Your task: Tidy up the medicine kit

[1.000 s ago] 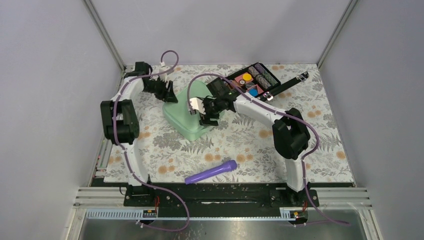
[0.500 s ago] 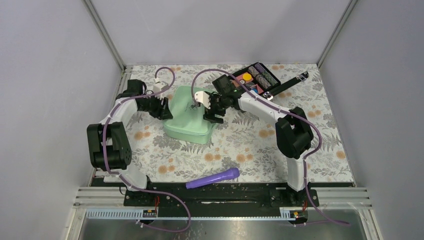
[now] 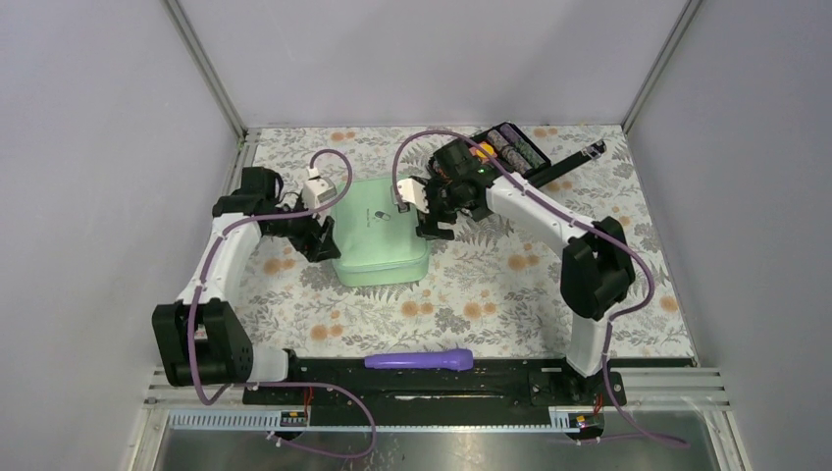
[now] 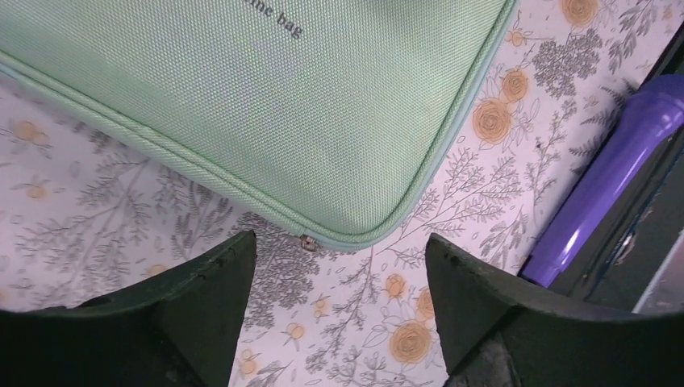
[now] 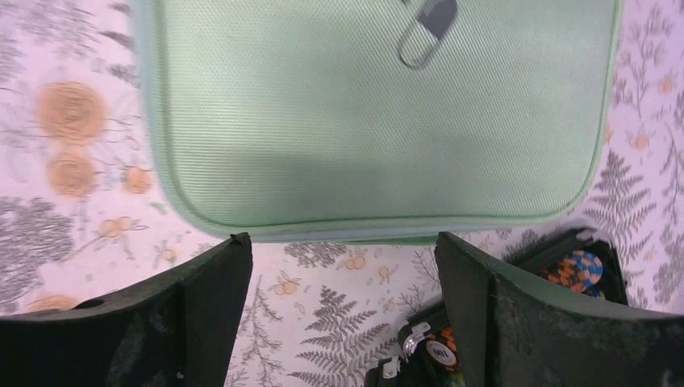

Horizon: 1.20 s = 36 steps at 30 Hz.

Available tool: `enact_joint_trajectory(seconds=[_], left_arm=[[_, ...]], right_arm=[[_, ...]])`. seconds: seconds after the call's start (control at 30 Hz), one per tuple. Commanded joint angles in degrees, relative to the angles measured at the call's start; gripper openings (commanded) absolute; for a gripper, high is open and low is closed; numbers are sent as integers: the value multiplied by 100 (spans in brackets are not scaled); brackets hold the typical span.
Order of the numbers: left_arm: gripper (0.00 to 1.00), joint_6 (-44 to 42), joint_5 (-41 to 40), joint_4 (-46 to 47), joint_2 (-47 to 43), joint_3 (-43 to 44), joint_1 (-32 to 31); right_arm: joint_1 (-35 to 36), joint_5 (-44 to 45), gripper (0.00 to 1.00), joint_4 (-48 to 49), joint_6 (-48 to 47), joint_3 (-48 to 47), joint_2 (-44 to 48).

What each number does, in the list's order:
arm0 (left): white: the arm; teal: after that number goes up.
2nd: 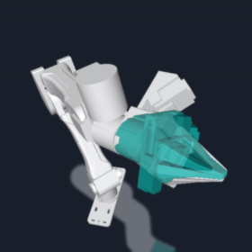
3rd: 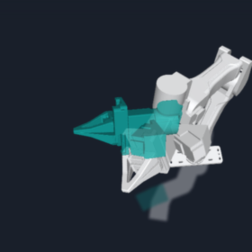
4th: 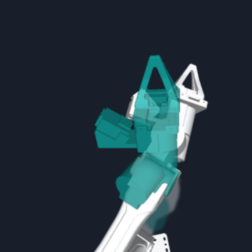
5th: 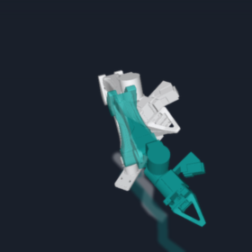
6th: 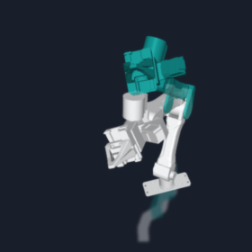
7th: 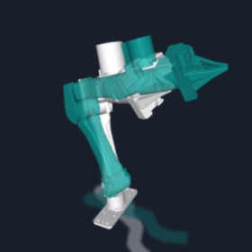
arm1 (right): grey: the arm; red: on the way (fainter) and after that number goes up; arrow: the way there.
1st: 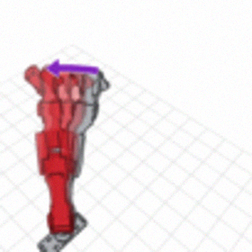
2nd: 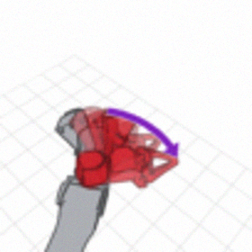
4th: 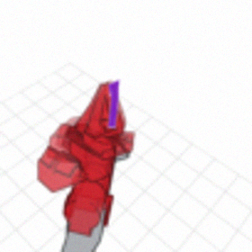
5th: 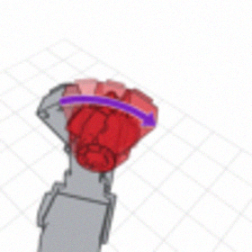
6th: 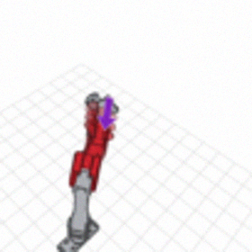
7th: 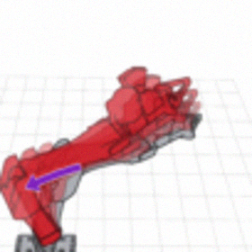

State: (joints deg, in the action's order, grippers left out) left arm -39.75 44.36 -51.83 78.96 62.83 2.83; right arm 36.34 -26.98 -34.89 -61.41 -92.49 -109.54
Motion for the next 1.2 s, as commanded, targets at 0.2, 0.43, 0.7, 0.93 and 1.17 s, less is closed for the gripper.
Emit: enact_joint_trajectory(seconds=[0.2, 0.43, 0.7, 0.93, 1.17], left_arm=[[68, -2789, -478, -1347, 841, 816, 43], [60, -3201, -351, -1329, 1537, 1273, 66], [54, -4109, 2, -2295, 2193, 1616, 86], [51, -4280, 98, -2295, 2296, 1459, 130], [54, -3493, 398, -1384, 2194, 1292, 112]], right_arm=[[256, -1080, 89, -765, -543, 83, 578], [346, -1038, 88, -800, -454, 119, 576], [346, -909, 87, -802, -443, 374, 661], [352, -831, 86, -710, -315, 417, 497], [349, -713, 85, -496, -129, 506, 477]])
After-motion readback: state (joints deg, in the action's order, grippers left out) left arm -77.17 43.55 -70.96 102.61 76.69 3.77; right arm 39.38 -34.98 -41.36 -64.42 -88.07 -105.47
